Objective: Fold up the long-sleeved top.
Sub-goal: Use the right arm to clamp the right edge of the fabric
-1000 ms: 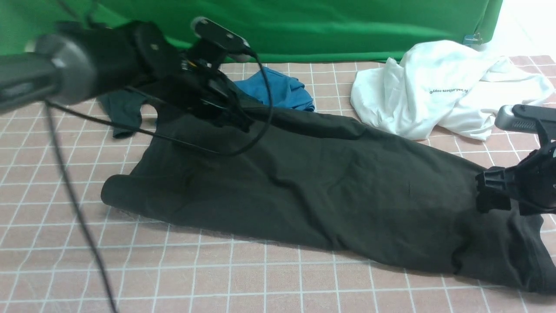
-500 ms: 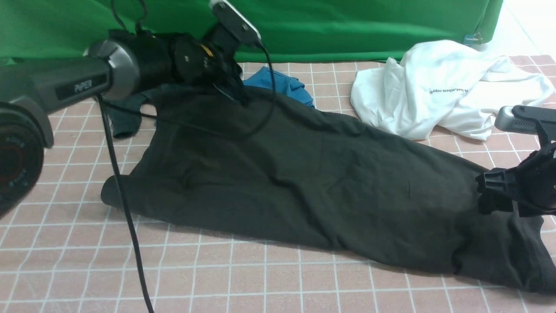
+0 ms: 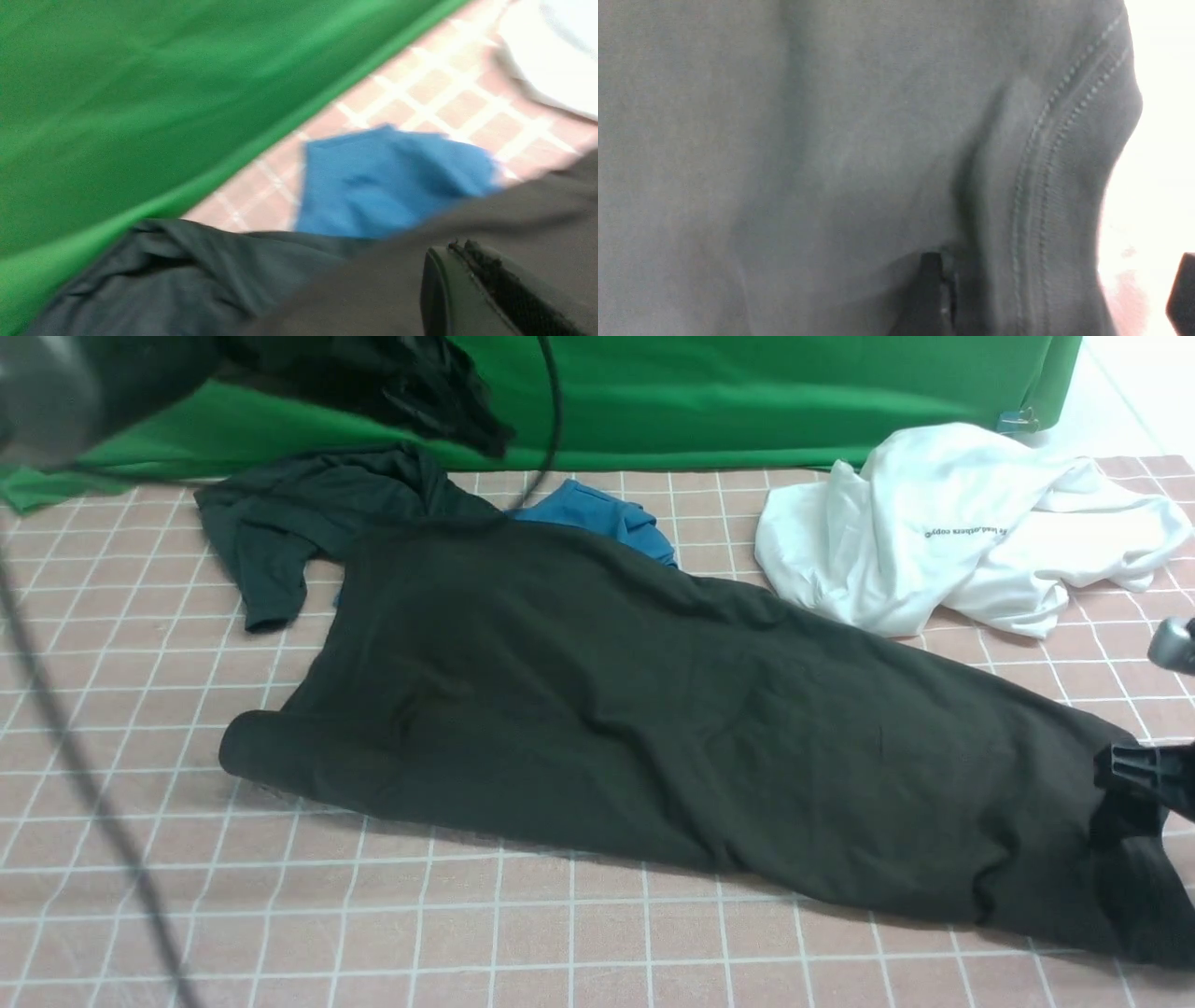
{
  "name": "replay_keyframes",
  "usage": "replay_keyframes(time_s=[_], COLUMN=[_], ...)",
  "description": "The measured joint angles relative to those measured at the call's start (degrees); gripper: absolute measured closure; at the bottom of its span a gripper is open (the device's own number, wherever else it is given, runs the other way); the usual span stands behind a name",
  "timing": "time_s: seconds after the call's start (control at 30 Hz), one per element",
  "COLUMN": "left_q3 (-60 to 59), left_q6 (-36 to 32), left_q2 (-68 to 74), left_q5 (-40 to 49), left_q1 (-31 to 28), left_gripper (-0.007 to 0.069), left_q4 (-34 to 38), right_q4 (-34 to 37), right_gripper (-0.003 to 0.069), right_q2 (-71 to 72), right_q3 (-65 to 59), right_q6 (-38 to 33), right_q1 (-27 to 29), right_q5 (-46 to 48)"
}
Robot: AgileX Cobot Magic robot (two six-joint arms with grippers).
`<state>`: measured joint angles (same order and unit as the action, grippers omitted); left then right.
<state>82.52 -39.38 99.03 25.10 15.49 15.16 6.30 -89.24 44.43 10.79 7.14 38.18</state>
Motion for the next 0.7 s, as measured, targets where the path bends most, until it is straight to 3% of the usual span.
replay_keyframes(time_s=[0.23,0.47,0.57,0.7], left_q3=[-14.8,-17.9,-18.0,-18.0], left_q6=[-0.8,-0.8,-0.8,-0.8], left_q2=[-9.5,-11.1,-11.1,-11.1], left_q5=[-7.1,-5.7,-5.0,-4.9], left_q1=[6.3,8.4,8.4,8.4], left_gripper=[0.0607,0.0607,0.0607,0.0607], left_q4=[0.2,1.6,2.4,3.2], right_q4=[1.4,1.9,2.9,1.5], right_gripper=[-0.0031,-0.0031,-0.0005,0.0089], right_q2=[-3.4,-6.9,-7.2,-7.3], right_q3=[-0.2,0.9,1.1,1.1], right_q6=[1.2,1.5,-0.2,-1.8], right_q1=[0.2,0.3,0.2,-2.5], right_q5=[-5.9,-5.2,-4.6,-5.1])
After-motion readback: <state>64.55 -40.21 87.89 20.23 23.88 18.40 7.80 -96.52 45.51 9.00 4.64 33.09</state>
